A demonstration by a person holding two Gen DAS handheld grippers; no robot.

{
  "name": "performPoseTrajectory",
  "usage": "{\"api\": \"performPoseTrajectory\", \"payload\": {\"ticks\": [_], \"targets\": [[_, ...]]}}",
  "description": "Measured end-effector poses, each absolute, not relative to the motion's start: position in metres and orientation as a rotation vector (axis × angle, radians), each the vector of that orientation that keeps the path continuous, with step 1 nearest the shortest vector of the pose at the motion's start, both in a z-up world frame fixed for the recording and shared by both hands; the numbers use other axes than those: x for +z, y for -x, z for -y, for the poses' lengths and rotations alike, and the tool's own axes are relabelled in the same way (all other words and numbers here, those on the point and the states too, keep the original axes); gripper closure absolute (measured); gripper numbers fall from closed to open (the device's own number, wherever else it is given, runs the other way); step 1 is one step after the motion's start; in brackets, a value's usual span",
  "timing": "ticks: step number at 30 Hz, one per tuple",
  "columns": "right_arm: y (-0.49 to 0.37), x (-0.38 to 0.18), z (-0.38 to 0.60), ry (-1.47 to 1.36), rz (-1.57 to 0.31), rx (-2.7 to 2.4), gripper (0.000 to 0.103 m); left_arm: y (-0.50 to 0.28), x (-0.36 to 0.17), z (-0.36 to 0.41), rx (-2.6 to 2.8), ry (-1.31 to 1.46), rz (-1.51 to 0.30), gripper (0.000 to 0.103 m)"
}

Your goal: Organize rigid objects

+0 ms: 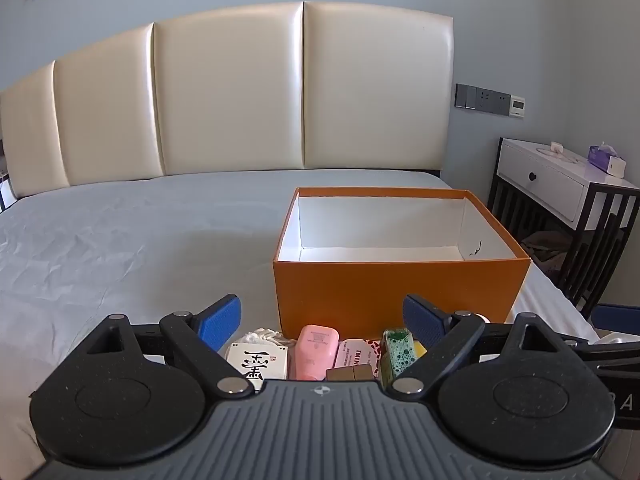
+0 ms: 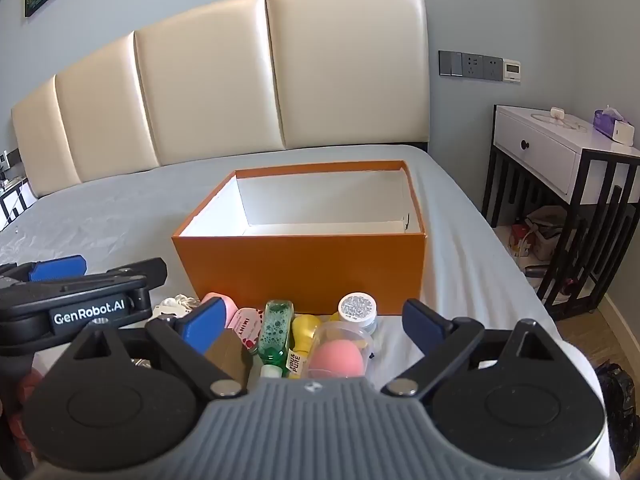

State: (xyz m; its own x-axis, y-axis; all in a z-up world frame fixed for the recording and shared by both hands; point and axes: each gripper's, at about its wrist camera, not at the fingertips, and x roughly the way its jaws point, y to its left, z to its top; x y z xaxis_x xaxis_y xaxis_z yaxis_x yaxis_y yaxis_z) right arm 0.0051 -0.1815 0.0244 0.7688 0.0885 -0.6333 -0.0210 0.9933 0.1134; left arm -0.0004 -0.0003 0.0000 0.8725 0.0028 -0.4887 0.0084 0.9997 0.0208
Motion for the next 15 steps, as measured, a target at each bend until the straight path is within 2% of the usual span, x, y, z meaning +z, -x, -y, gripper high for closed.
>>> {"api": "performPoseTrajectory", "payload": {"ticks": [15], "targets": [[-0.0081,0.0212,0.1809,-0.113,-0.706,0.058,0.009,-0.001,-0.005,0.0027,-0.004,-0.025,-0.524,0.0]]}}
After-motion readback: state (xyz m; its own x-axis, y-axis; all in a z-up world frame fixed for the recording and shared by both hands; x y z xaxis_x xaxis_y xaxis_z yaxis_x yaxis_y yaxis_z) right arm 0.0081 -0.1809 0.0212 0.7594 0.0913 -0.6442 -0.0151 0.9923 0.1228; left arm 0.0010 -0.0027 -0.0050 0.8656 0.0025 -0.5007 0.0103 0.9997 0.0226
